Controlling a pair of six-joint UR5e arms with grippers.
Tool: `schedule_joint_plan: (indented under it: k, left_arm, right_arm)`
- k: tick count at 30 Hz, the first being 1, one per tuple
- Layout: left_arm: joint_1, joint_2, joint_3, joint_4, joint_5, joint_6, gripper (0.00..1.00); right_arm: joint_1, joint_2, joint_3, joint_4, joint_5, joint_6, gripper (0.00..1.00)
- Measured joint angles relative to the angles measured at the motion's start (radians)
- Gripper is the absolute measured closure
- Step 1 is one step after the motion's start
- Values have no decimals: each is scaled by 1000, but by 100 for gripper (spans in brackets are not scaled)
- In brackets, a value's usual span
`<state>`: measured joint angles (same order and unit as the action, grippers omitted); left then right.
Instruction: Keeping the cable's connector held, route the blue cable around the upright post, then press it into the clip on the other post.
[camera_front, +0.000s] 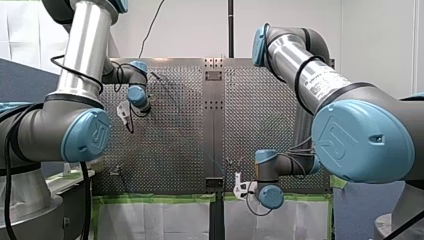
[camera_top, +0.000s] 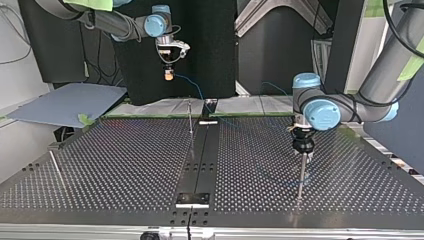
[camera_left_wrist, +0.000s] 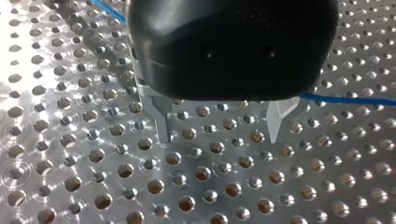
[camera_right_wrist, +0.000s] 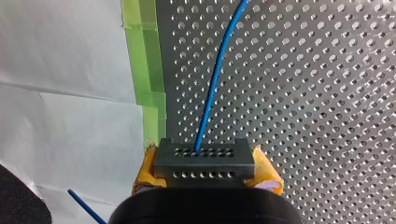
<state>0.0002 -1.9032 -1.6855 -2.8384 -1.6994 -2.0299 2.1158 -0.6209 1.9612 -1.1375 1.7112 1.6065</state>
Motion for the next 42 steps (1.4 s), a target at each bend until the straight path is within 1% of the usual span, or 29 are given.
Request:
schedule_joint_plan:
  k: [3, 8, 17, 23, 26, 30, 37, 42]
  left_arm:
    - [0, 0, 0, -9, 14, -24, 0]
    - [2, 0, 0, -17, 56, -70, 0]
    - [5, 0, -2, -52, 100, -162, 0]
    - [10, 1, -28, -55, 127, -223, 0]
    - [12, 2, -40, -44, 147, -256, 0]
    - [17, 8, -61, -14, 160, -300, 0]
    - [29, 44, -125, 62, 196, -380, 0]
    - [42, 61, -148, 116, 201, -433, 0]
  right_arm:
    - [-1, 0, 0, -1, -7, -6, 100]
    - [-1, 0, 0, -3, -13, -10, 100]
    - [-1, 0, 0, -8, -22, -11, 100]
    - [-1, 0, 0, -9, -22, -11, 100]
    - [-1, 0, 0, -9, -23, -12, 100]
    - [-1, 0, 0, -9, -23, -12, 100]
    - [-1, 0, 0, -12, -24, -14, 100]
    - [-1, 0, 0, -14, -25, -14, 100]
